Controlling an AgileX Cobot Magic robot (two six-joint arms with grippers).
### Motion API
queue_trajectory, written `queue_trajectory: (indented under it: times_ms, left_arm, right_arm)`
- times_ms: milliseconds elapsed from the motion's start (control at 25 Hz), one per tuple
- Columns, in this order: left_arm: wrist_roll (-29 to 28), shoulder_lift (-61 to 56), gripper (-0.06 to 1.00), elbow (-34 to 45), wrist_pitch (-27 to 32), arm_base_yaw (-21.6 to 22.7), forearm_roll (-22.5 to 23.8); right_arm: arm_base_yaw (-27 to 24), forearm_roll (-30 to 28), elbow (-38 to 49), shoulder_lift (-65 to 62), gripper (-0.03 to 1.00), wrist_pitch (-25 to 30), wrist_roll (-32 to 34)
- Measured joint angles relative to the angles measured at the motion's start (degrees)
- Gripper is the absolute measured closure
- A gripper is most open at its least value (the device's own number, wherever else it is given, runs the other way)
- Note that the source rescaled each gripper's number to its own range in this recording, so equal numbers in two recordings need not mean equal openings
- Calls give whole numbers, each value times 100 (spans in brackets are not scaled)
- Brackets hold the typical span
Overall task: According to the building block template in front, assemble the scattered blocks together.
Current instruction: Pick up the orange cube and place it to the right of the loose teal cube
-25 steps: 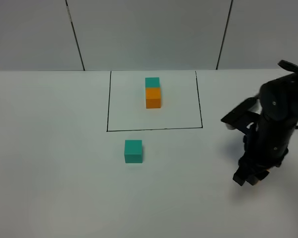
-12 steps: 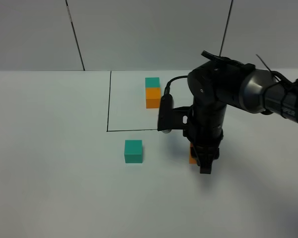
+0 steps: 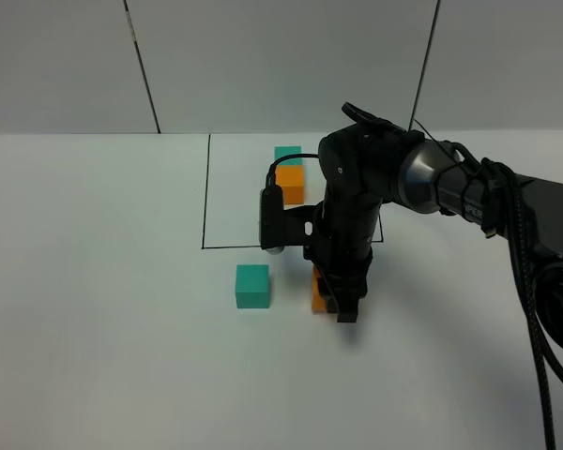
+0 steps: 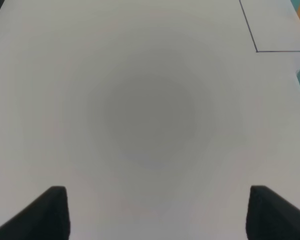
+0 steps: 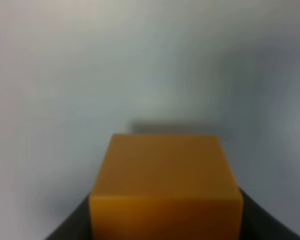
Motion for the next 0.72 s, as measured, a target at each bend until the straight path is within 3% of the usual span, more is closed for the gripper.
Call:
queue_trajectory:
  times_ms: [720]
  left_arm:
    - [-5,0,32,0,0,0,0]
  right_arm:
    - [316,89,-397,414,95,-460,259]
